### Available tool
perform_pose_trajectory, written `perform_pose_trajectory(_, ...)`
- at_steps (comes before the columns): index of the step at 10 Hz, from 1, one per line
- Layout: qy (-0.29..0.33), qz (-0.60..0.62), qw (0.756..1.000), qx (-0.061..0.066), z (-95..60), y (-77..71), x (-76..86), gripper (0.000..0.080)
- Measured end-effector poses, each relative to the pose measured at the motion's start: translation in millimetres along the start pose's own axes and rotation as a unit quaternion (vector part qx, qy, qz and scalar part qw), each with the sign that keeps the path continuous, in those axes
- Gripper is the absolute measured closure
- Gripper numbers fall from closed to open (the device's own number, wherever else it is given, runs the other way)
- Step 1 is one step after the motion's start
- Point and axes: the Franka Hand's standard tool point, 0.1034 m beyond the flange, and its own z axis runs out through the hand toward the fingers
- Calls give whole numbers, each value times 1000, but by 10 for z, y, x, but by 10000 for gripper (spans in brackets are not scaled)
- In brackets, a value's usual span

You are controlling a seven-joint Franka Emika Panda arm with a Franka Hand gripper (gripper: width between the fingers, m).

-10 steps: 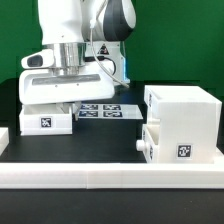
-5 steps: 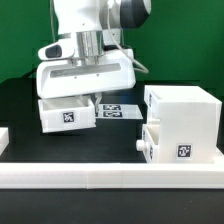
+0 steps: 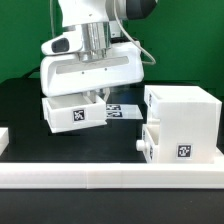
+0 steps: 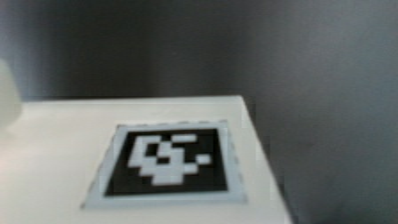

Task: Assemble drawer

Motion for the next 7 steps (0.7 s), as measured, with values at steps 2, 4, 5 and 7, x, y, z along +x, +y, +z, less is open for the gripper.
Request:
perform_pose_trajectory(2,-4,-114,993,1,32,59,-23,757)
perform_pose_trajectory(4,-6,-200,980,0,-12,53,160,757)
perform_pose_trajectory(5,-8,-246,969,-2,-33,67,240,757)
perform_pose_trajectory(7,-10,-310,951,-2,-39,90,267,757)
